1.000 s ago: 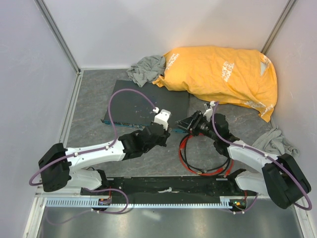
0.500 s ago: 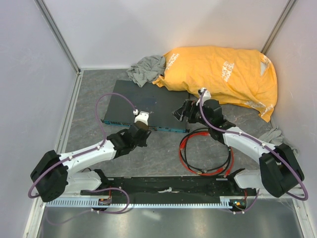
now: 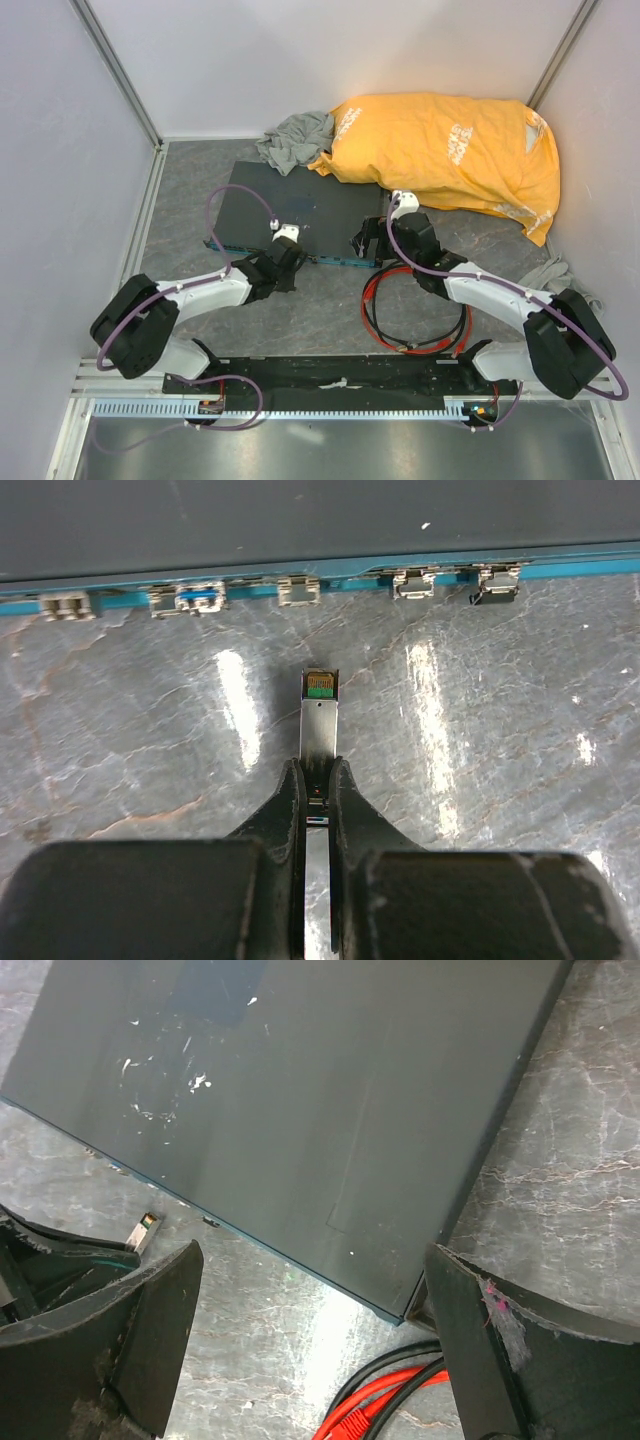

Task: Insert the plug into the switch port

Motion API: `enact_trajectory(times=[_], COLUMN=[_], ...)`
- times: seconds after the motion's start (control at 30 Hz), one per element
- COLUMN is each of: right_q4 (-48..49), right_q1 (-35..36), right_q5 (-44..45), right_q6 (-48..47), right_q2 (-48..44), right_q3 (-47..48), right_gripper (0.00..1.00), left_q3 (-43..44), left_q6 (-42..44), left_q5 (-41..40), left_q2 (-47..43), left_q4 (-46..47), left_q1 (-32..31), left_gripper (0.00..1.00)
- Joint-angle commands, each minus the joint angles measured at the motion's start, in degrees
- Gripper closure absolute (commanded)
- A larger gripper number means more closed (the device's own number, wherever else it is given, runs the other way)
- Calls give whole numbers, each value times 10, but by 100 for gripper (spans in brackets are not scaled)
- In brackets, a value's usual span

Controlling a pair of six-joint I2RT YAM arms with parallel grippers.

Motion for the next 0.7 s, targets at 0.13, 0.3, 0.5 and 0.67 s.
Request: enact_trajectory(times=[0.13, 0.3, 0.5, 0.67], right_q4=[-3, -4, -5, -5], right_q1=[18, 22, 26, 28], right_q5=[61, 68, 73, 75], right_q6=[-25, -27, -28, -29], right_q2=[-20, -20, -22, -23], right_q3=[3, 2, 3, 4], right_gripper=[2, 2, 2, 2], left_q3=[44, 59, 74, 86], left_q6=[17, 14, 12, 12], left_q5=[17, 14, 16, 21], left_q2=[35, 46, 67, 79], left_q4=[50, 51, 53, 50], left_q1=[7, 10, 19, 25], left_gripper=[98, 98, 98, 98])
